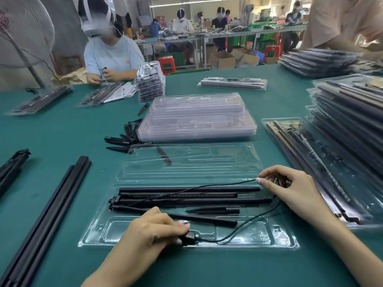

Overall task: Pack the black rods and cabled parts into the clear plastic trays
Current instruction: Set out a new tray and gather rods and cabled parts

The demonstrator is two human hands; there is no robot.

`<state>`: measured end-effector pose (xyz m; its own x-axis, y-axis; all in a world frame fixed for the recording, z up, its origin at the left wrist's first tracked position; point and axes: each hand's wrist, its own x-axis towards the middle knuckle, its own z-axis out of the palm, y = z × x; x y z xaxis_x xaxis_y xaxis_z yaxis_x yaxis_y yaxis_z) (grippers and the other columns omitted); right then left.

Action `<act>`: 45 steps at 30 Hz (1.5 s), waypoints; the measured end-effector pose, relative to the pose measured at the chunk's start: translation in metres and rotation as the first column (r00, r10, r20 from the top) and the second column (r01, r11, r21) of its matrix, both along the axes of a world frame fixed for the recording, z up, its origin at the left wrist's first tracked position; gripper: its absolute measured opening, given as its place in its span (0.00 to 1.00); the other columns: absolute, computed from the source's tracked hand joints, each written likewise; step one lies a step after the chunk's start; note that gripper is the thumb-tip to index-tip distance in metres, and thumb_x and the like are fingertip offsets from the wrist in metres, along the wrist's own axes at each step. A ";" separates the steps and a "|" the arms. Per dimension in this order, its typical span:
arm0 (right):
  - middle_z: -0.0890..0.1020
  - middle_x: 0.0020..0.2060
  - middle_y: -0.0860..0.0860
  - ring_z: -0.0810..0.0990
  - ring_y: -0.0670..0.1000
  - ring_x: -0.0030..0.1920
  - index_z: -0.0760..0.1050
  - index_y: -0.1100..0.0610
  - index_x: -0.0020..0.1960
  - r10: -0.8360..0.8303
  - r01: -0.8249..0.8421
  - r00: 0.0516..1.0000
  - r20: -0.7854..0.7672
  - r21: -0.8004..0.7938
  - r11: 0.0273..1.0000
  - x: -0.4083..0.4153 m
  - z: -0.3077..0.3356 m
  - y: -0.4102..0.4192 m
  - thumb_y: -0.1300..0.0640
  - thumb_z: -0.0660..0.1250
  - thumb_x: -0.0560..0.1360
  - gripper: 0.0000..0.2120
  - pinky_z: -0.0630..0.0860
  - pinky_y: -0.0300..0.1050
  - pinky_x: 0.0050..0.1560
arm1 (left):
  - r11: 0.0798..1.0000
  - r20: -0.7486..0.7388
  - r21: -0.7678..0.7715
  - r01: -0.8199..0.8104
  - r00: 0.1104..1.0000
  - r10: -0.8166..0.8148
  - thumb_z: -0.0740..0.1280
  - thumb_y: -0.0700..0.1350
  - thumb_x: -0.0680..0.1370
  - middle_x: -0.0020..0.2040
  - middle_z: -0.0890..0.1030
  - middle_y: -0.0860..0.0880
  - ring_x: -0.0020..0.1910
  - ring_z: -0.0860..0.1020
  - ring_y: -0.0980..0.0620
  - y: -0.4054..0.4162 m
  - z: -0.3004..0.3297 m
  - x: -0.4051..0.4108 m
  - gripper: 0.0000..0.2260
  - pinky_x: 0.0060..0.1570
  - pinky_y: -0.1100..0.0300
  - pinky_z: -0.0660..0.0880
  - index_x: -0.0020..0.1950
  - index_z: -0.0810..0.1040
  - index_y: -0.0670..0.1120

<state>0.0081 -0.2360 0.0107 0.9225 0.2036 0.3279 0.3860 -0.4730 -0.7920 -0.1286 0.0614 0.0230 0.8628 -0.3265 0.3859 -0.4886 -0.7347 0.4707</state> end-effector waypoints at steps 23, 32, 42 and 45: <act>0.80 0.31 0.46 0.71 0.42 0.29 0.81 0.47 0.37 -0.009 0.009 1.000 -0.023 -0.010 1.000 -0.005 -0.002 0.001 0.51 0.74 0.69 0.04 0.66 0.30 0.32 | 0.852 0.349 0.476 -0.218 0.936 0.045 0.41 0.36 0.82 0.38 0.84 0.55 0.36 0.83 0.59 -0.035 -0.010 -0.021 0.34 0.45 0.69 0.77 0.37 0.86 0.48; 0.79 0.36 0.46 0.76 0.45 0.37 0.79 0.46 0.48 0.100 -0.060 0.986 -0.133 0.273 0.960 -0.002 -0.003 -0.006 0.62 0.70 0.73 0.11 0.73 0.33 0.43 | 0.978 -0.138 0.149 -0.144 0.977 0.165 0.63 0.44 0.70 0.39 0.78 0.61 0.42 0.76 0.66 -0.013 0.015 -0.017 0.18 0.38 0.66 0.75 0.50 0.83 0.64; 0.81 0.48 0.46 0.81 0.47 0.48 0.76 0.37 0.51 0.149 -0.141 0.985 -0.090 0.088 0.986 -0.015 0.006 -0.026 0.60 0.68 0.75 0.17 0.76 0.43 0.52 | 0.844 -0.195 0.427 -0.324 0.879 0.436 0.35 0.68 0.72 0.73 0.32 0.65 0.69 0.25 0.63 -0.011 -0.008 0.038 0.29 0.70 0.50 0.26 0.71 0.31 0.64; 0.76 0.56 0.40 0.78 0.39 0.49 0.74 0.38 0.56 0.200 -0.186 0.976 0.084 -0.157 0.970 -0.019 0.010 -0.036 0.68 0.63 0.77 0.23 0.73 0.29 0.49 | 0.853 -0.216 0.439 -0.283 0.888 0.406 0.33 0.70 0.70 0.72 0.29 0.66 0.69 0.24 0.63 -0.013 -0.021 0.037 0.27 0.68 0.46 0.24 0.69 0.33 0.72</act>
<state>-0.0111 -0.2719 0.0203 0.8254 0.4275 0.3686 0.5543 -0.4904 -0.6725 -0.0912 0.0485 0.0020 0.9985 -0.0551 0.0068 -0.0554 -0.9794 0.1941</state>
